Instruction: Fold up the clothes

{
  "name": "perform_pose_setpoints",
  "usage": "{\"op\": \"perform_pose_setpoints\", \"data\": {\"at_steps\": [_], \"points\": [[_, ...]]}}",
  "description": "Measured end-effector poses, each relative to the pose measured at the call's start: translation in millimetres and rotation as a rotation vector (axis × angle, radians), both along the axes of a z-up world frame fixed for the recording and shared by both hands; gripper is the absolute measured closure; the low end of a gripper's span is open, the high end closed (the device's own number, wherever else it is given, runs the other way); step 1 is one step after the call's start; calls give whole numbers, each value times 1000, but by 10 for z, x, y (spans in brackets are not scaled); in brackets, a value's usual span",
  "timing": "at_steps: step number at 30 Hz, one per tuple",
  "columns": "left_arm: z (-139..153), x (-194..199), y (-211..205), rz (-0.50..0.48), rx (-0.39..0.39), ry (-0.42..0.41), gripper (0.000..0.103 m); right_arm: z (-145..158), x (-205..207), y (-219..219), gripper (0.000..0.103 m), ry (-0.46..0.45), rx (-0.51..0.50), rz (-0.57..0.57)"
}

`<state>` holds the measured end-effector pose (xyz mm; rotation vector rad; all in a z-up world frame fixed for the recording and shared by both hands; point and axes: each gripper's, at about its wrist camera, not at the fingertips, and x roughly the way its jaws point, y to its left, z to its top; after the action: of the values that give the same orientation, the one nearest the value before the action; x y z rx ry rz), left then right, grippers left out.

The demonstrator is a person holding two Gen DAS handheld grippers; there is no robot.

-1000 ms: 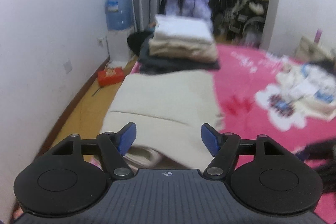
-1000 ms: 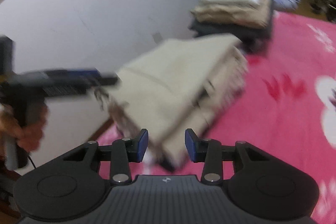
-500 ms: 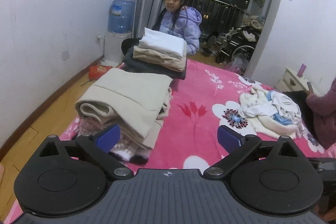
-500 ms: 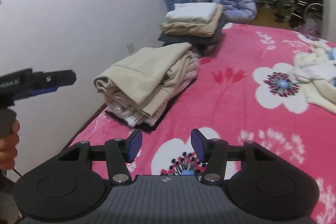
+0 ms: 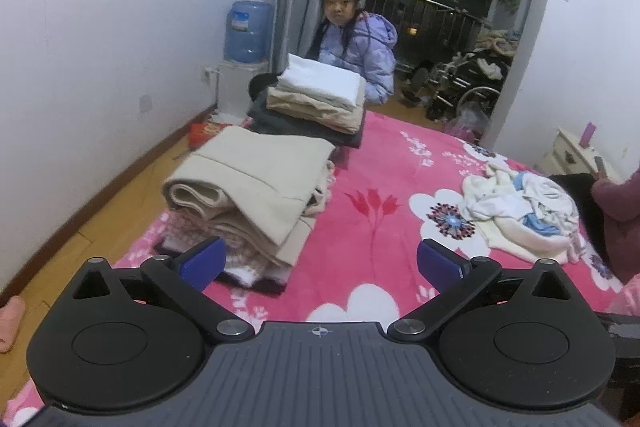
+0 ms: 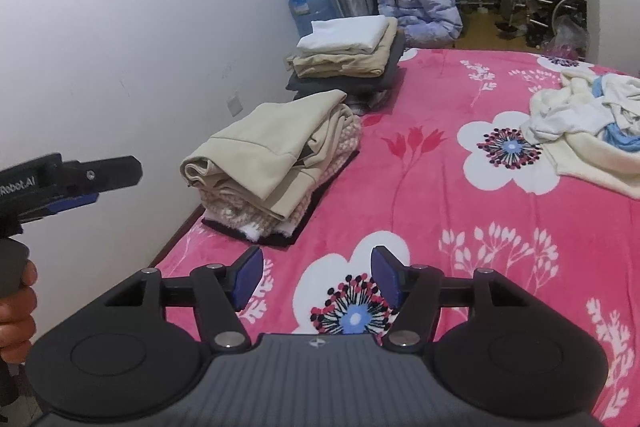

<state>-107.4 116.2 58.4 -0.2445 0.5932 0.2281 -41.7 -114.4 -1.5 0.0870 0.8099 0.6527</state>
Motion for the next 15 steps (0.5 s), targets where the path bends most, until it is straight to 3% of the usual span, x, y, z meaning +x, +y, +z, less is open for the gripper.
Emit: {"op": "perform_pose_setpoints", "data": {"at_steps": [11,15], "points": [[61,-134,-133,12,76,14,0,96,-89,127,32,-35,4,21],[58,-133,-170,-2,67,19,0,102,-107,157,31,-30,-10,25]]}}
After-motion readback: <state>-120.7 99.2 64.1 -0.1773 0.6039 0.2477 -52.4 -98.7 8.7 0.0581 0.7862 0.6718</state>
